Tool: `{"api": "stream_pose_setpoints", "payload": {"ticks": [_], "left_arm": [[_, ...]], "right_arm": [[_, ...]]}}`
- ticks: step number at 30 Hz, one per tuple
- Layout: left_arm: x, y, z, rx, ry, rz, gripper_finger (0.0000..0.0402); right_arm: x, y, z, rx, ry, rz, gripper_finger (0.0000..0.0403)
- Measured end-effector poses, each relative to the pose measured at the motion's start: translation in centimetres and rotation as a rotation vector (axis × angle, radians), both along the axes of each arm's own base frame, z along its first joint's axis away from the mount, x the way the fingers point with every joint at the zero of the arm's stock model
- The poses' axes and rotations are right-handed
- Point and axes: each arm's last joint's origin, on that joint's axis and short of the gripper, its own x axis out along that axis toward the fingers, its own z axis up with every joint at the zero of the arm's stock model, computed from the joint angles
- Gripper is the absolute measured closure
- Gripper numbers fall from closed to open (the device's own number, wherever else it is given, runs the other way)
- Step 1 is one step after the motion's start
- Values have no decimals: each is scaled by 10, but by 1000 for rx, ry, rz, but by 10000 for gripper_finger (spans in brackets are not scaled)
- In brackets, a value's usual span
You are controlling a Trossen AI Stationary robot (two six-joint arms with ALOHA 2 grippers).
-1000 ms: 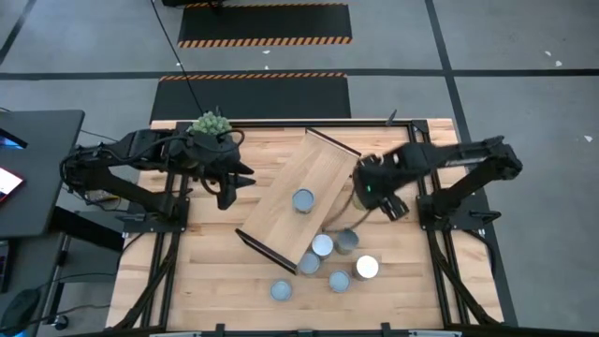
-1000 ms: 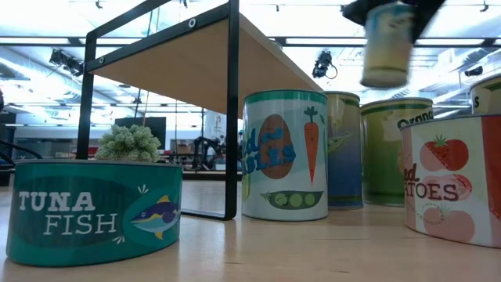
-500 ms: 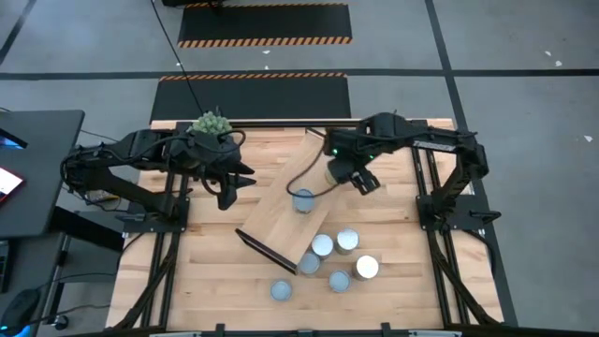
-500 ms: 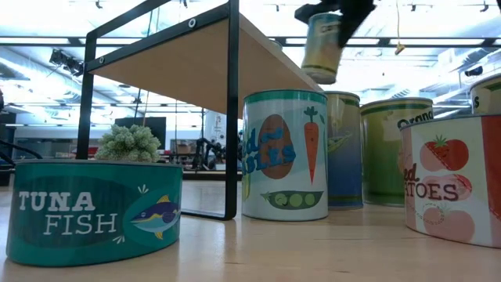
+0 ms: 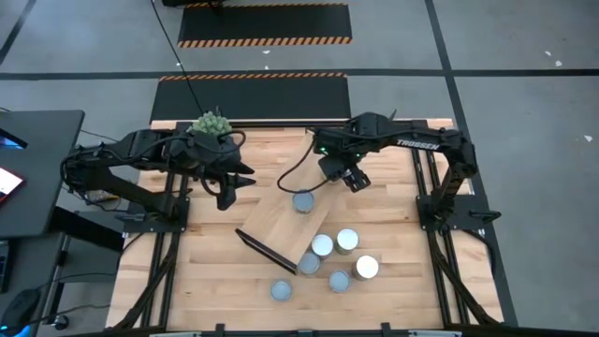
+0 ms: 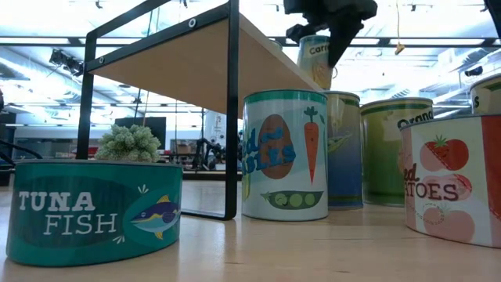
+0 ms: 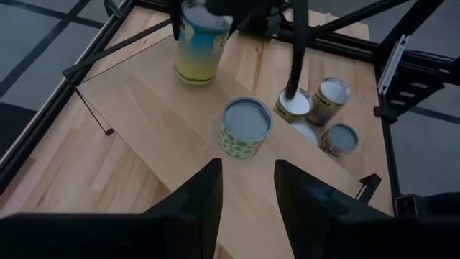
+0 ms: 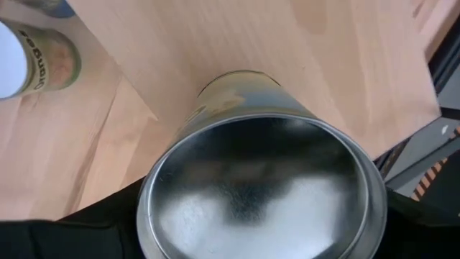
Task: Pick and place cans onto a shelf
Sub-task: Put the canned carrot on the shelf
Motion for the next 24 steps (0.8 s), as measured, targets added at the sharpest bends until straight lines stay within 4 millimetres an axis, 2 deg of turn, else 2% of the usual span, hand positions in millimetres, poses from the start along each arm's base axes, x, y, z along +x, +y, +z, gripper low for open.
{"api": "stream_pose_setpoints", "payload": {"ticks": [5,13,21,24], "left_arm": [[0,0,0,7,1,-5,269],[0,0,0,6,1,-5,269],[0,0,0,6,1,-13,269],[0,0,0,8,1,-15,269]], "right_arm": [[7,-1,-6,-6,-4,-7,61],[9,-3,-8,-49,1,-17,8],[5,-7,-3,-178,10,-73,9],[5,-11,-3,-176,-9,-114,9]]}}
